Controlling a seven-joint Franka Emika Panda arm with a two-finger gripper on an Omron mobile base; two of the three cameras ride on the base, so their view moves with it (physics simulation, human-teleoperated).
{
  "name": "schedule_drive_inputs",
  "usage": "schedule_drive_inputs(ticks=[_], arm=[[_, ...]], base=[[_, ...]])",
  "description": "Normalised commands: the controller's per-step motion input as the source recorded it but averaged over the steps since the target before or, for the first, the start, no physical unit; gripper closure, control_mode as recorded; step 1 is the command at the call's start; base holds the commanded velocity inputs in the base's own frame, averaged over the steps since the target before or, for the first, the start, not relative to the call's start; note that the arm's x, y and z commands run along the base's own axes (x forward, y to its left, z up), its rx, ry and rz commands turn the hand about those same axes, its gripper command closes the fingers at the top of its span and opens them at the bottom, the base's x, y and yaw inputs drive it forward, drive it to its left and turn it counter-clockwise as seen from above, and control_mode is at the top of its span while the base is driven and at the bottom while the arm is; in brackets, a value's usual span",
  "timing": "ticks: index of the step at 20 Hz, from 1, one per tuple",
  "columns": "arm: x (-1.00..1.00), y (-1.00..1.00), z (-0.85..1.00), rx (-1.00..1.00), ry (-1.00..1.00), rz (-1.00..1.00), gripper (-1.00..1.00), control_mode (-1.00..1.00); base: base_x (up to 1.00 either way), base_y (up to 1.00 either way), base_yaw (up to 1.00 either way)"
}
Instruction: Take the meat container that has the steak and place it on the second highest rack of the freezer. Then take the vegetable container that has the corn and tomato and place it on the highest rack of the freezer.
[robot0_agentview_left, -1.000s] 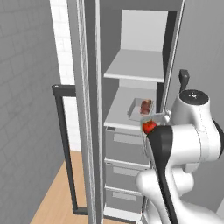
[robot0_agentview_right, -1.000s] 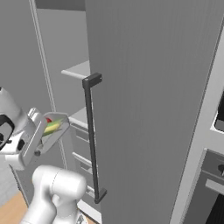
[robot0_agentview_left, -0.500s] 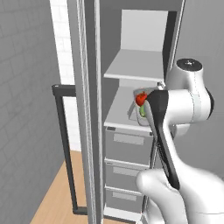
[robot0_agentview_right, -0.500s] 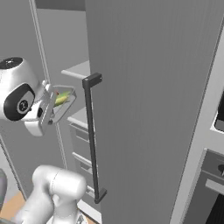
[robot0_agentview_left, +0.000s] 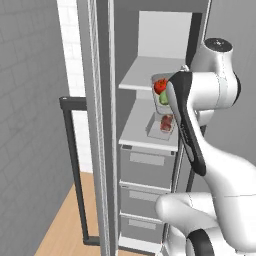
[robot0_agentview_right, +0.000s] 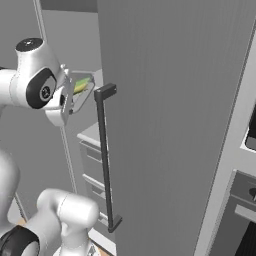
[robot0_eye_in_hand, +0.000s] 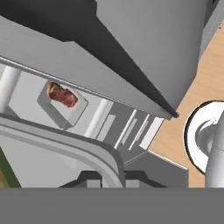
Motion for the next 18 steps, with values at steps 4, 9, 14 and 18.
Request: schedule_drive_inputs(ticks=[4, 9, 14, 18], arm=[[0.69, 0.01, 0.12, 0.0, -0.06, -0.03, 1.0, -1.0], [0.29, 0.0, 0.0, 0.0, -0.19, -0.06, 1.0, -1.0], [0.63, 0.0, 0.01, 0.04, -0.05, -0.09, 1.0, -1.0], [0.63, -0.02, -0.03, 0.0, -0.01, -0.02, 1.0, -1.0]], base=[[0.0, 0.0, 0.0], [0.0, 0.0, 0.0], [0.0, 0.0, 0.0], [0.0, 0.0, 0.0]])
